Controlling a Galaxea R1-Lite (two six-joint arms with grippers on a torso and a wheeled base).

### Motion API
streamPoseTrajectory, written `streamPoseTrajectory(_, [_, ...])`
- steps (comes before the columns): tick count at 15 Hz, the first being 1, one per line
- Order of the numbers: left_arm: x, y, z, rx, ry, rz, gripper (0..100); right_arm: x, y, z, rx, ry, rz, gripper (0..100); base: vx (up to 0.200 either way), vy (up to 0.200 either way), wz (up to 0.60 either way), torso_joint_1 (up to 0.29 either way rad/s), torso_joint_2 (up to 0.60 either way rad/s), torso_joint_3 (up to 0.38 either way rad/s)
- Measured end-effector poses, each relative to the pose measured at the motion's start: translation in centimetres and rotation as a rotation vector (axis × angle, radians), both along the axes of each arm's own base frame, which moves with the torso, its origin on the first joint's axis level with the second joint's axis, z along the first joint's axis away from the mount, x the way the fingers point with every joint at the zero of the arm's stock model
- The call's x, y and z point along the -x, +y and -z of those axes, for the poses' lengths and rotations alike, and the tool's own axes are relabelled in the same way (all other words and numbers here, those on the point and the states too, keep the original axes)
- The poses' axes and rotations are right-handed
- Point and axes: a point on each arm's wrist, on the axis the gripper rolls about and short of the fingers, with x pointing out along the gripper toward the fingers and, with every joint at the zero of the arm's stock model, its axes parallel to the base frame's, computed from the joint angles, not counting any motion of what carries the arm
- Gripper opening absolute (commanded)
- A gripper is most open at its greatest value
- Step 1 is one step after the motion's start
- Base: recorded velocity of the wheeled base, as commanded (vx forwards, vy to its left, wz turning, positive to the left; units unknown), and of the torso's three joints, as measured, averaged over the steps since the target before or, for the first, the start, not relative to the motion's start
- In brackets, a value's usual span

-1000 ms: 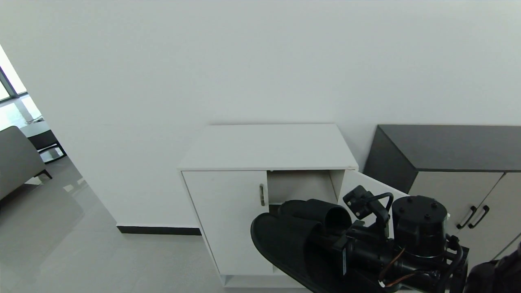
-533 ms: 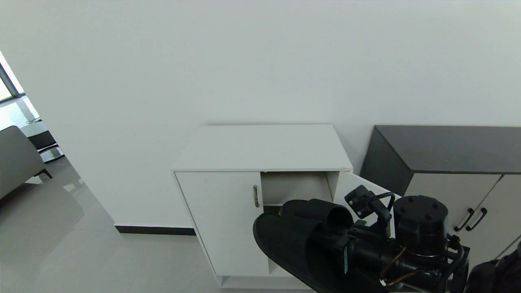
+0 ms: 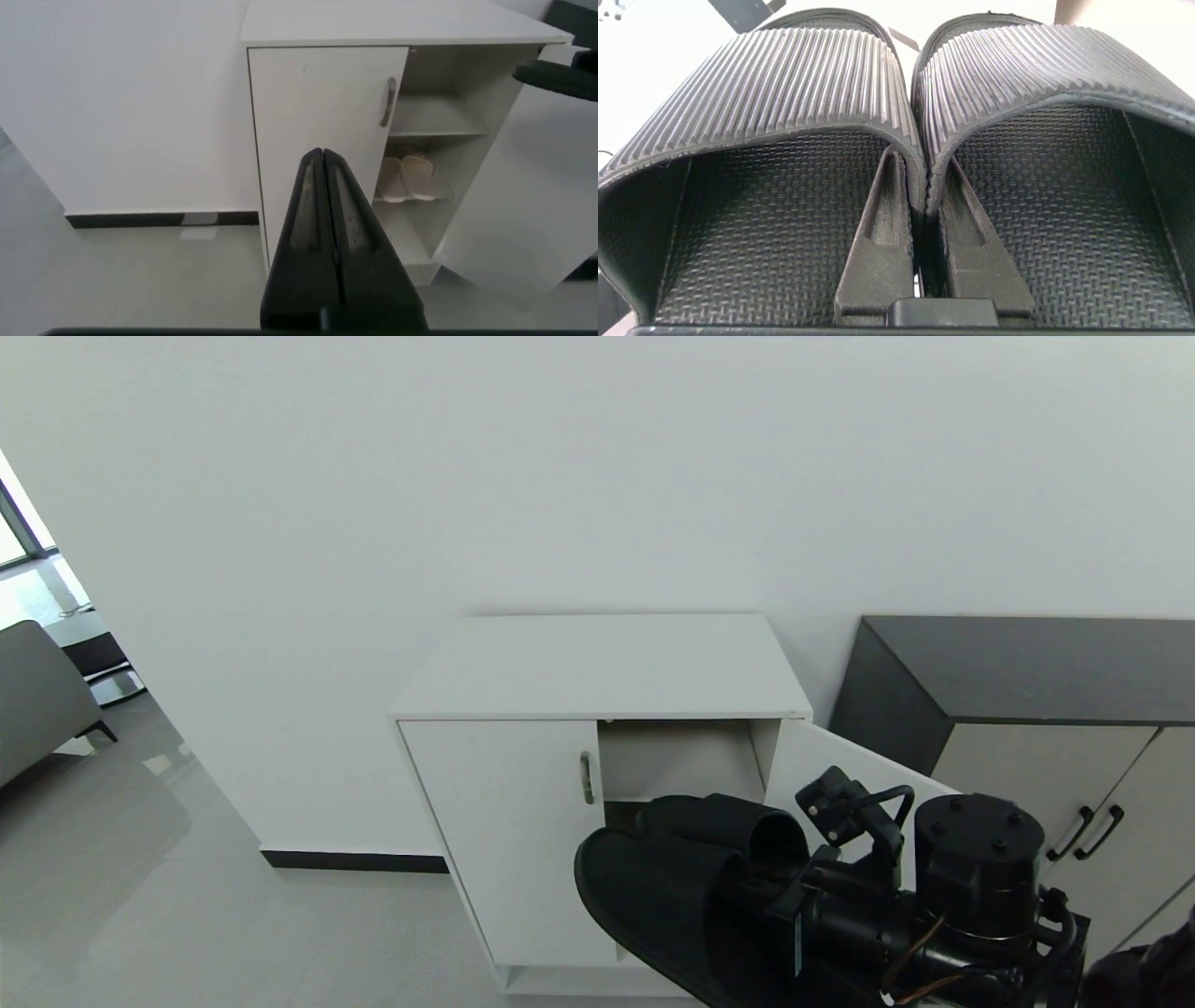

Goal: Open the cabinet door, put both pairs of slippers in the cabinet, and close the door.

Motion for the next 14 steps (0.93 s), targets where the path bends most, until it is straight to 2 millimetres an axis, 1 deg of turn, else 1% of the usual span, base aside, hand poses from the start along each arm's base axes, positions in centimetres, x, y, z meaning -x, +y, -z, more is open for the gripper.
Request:
streamPoseTrajectory(3, [0.00,0.00,0.00,0.000,0.000,0.000,0,0.13,-0.10,0.10,-0.001,-0.002,-0.001,0,0.000,0.000,0.00,-0.194,0.42,0.227])
streamPoseTrajectory(14, [0.00,0.00,0.00,0.000,0.000,0.000,0,0.46,-0.41,0.64,-0.001,-0.010,-0.003,0,0.000,0.000,0.00,-0.237,0.54,0.295])
